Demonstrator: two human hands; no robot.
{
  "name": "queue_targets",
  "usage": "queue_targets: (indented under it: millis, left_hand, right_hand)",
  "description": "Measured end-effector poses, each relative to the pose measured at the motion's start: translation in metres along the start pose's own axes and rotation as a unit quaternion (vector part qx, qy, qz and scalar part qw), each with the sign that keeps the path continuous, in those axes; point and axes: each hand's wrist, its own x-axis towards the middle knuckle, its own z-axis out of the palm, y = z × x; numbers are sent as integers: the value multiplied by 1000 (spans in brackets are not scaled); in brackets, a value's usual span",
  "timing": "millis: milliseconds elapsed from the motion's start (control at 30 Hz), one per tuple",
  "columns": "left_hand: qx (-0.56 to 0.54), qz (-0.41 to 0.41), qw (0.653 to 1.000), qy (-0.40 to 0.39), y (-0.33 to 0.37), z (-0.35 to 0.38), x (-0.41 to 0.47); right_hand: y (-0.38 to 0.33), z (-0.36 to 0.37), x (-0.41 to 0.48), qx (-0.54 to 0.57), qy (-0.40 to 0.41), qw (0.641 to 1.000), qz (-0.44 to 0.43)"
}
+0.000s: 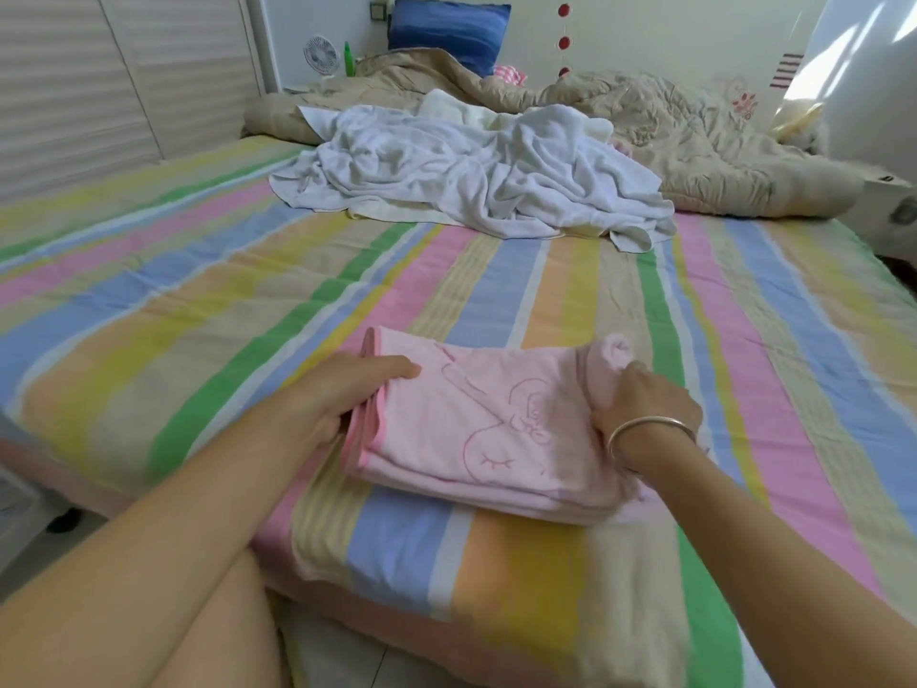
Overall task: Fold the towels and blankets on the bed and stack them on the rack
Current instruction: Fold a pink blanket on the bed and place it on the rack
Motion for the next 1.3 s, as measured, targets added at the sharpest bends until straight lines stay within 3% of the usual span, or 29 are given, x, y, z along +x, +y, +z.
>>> queue_targets:
  millis: [200,467,700,1000,1133,1300]
  left_hand:
    - [-17,23,999,20,4,-71,-21]
    - [70,87,987,118,-2,-265,-90]
    - [-15,91,969,228,-37,-441,-151]
    - [-108,22,892,439,-119,-576,-194]
    - [-121,-25,864,489,-149,-609,-191]
    - [-153,-37,818,554,-166,-642,-180]
  right_hand:
    - [-101,-14,-58,14,117,986,-120]
    - [-289,-39,-154,159,61,951,-258]
    - [-482,-44,-227,216,50,893,-392]
    - [-690,-40,-310,221,4,794,-566]
    - [-749,-33,-322,233,-31,776,-585]
    - [-799,-7,-319,286,-107,781,-546]
